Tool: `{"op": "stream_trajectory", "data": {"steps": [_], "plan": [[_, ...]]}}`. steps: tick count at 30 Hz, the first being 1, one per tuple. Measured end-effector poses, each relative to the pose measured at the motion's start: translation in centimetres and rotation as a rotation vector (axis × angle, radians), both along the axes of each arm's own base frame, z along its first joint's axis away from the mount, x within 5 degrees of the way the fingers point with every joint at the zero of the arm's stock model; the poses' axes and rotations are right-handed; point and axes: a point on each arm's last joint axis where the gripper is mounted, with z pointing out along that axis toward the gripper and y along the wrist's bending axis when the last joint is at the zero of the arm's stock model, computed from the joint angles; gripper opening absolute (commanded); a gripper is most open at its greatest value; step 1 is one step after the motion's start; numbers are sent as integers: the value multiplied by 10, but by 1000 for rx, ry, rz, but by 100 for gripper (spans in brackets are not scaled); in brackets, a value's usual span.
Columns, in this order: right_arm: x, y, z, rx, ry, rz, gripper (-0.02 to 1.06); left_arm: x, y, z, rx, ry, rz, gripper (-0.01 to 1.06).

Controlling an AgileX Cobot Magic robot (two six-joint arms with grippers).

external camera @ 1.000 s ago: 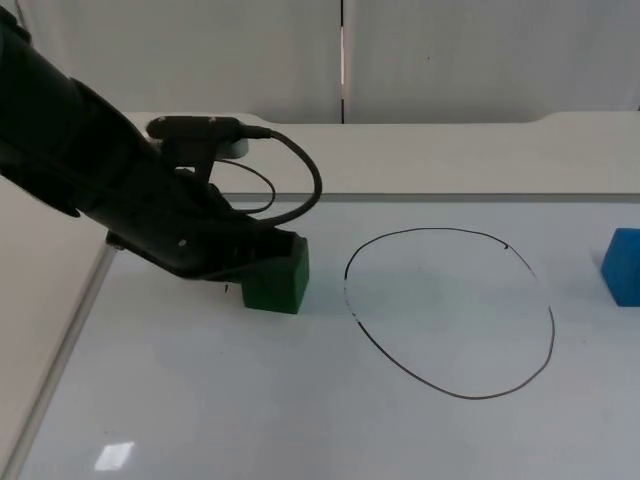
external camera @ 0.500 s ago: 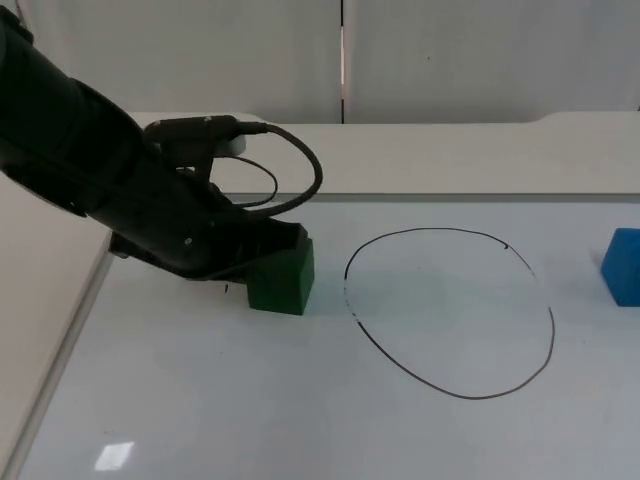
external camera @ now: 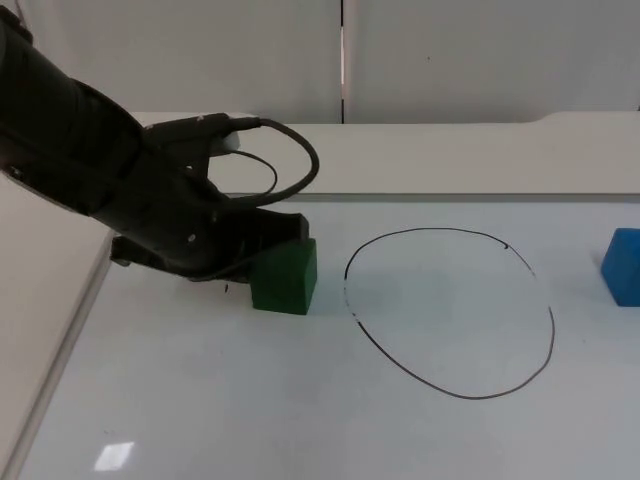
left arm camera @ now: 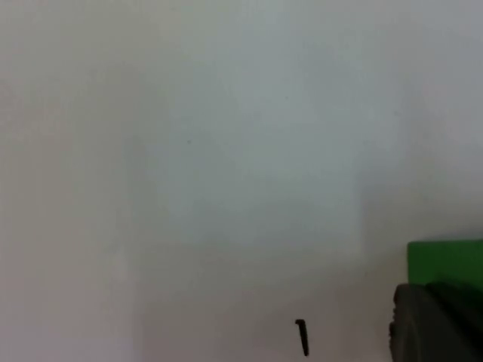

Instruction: Push the two cubes into the marked area.

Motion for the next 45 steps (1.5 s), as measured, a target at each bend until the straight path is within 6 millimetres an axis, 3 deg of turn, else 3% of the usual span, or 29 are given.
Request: {"op": "stream_trajectory", "data": {"steps": [14,31,45], "plan": [[0,0,0,-1,0,-1,105,-11,-24,0,-12,8,-46,0],[0,0,0,-1,0,-1,105,-12,-24,0,-15,11,-47,0],[0,0,0,-2,0,-1,105,-19,-38,0,-2,1,-83,0]]}}
